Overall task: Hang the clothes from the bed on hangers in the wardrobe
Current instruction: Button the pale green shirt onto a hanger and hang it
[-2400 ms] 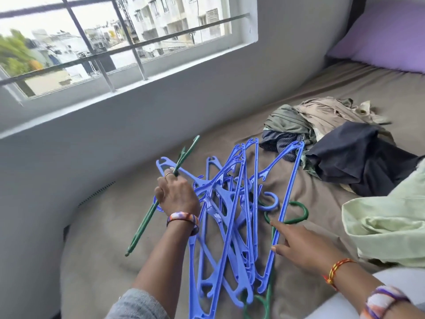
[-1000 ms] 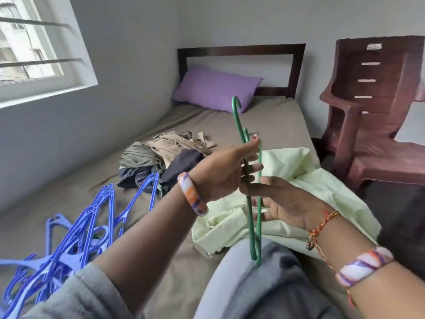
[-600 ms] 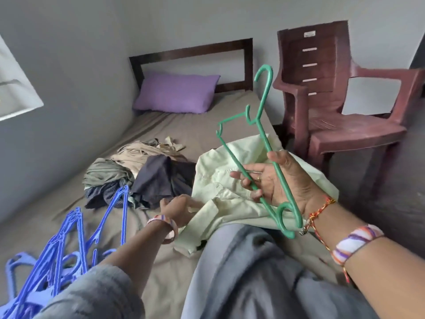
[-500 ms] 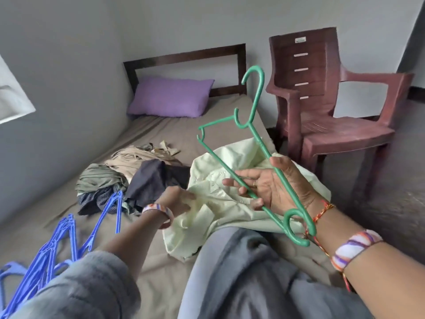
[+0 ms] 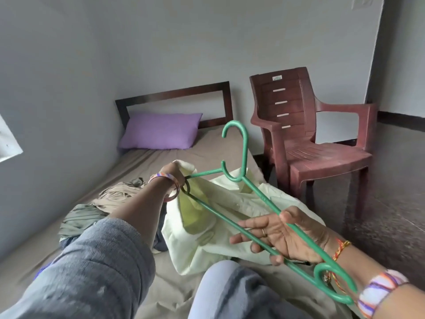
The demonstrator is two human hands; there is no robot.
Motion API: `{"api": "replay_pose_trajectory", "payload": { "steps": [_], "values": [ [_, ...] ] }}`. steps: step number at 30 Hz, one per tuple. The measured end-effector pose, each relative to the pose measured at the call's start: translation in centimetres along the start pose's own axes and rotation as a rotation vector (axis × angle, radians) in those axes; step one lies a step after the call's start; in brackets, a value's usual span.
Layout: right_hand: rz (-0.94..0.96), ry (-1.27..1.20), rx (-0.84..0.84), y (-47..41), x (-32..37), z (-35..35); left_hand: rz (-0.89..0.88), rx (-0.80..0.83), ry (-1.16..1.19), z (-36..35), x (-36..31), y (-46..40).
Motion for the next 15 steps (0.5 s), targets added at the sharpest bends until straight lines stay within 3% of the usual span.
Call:
{"api": "replay_pose_trajectory", "payload": {
  "steps": [4, 8, 9, 12, 13, 15],
  "values": [
    [0.049, 0.080, -0.320, -2.2, -0.5, -1.4, -0.130, -0.024, -0.218, 1.0, -2.1, -0.6],
    [0.297, -0.037, -0.450, -6.5, -0.5, -2.6, -0.297, -0.146, -0.278, 2.7, -4.4, 0.9],
    [0.349, -0.083, -0.482, -7.4, -0.2, -2.8, -0.329, -0.246, -0.234, 2.9, -4.4, 1.7],
    [0.460, -0.230, -0.562, -8.9, 1.6, -3.7, -0.337, -0.756, -0.115, 0.9, -2.9, 5.2],
    [0.482, -0.289, -0.553, -9.3, 2.4, -3.9, -0.269, -0.796, -0.113, -0.5, -2.4, 6.5],
    [0.506, -0.391, -0.501, -9.8, 4.1, -4.6, -0.009, -0.517, -0.005, -4.4, -1.1, 8.0]
  ]
}}
Point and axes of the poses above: each hand's wrist, its own y-axis away from the middle knuckle, its own z-axis out of the back of the hand, x = y × z, the point moved 1 cm from there along -y, towards the middle knuckle, and after that the axes turned 14 degrees about -y, right-handed, at the moved point
